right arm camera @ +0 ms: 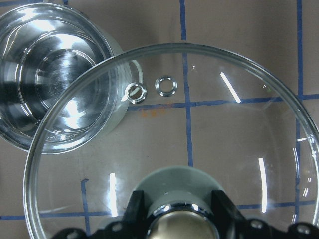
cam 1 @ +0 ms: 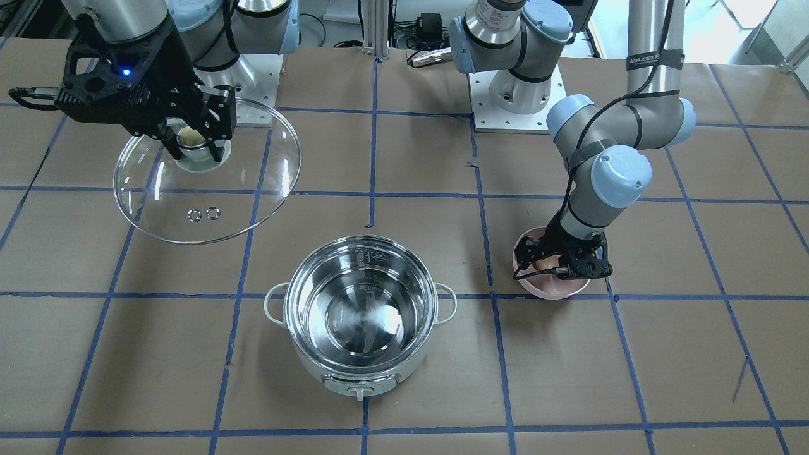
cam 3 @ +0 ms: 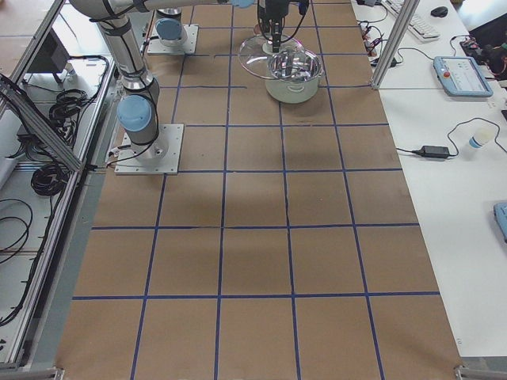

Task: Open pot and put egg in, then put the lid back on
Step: 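Lower the left gripper into the pink bowl around the egg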

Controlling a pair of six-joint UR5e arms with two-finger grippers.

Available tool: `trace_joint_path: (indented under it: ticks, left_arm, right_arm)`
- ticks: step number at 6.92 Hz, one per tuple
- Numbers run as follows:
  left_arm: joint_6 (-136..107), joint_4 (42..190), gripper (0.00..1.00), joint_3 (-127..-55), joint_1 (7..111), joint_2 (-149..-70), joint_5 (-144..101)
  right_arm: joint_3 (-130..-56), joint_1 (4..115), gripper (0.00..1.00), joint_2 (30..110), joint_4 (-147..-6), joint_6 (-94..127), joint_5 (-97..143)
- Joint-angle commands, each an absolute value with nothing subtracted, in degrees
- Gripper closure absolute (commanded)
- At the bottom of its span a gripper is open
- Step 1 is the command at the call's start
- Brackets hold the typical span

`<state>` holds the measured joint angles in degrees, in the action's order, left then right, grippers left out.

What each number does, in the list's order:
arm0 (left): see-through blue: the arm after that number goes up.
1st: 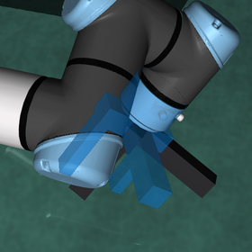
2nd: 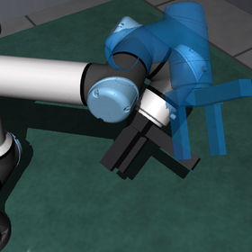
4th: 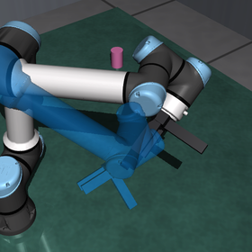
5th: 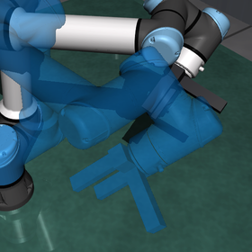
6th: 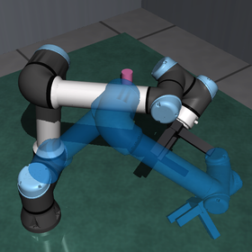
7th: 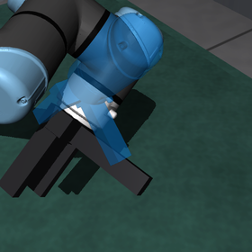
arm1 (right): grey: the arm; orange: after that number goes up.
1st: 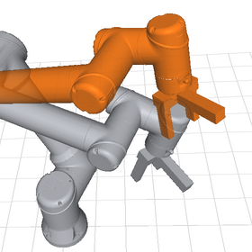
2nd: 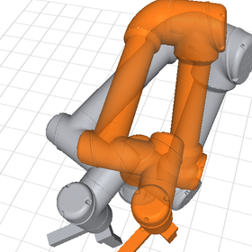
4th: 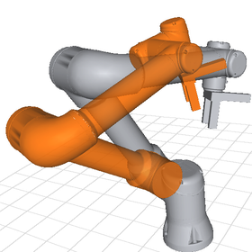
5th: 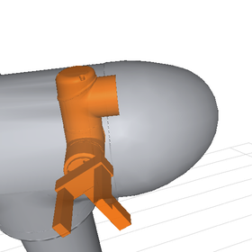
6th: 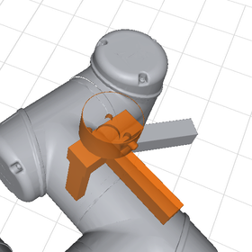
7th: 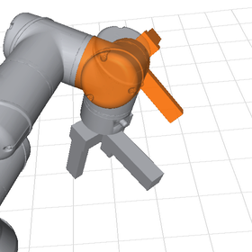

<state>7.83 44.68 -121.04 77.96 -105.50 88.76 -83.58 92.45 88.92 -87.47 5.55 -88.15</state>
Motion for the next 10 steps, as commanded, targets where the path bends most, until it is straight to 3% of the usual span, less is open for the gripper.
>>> trace_joint_path:
  ticks: [1, 3, 5, 7, 10]
  left_arm:
    - [7.6, 44.8, 0.46, -121.1, 78.0, -105.6, 88.9]
    - [7.6, 44.9, 0.54, -121.3, 78.0, -105.5, 88.9]
    - [7.3, 45.7, 0.74, -121.3, 78.0, -105.5, 88.9]
    - [7.4, 45.8, 0.8, -120.9, 78.0, -105.3, 88.9]
    - [7.5, 52.2, 0.82, -118.4, 78.0, -102.5, 88.9]
  right_arm:
    - [-83.6, 92.5, 0.97, 88.9, -87.6, 5.5, -88.2]
    - [-83.6, 92.5, 0.97, 88.9, -87.5, 5.5, -88.2]
    - [-83.6, 92.4, 0.97, 88.9, -87.5, 5.5, -88.2]
    - [-83.6, 92.4, 0.97, 88.9, -87.5, 5.5, -88.2]
    - [-83.6, 92.5, 0.97, 88.8, -87.6, 5.4, -88.2]
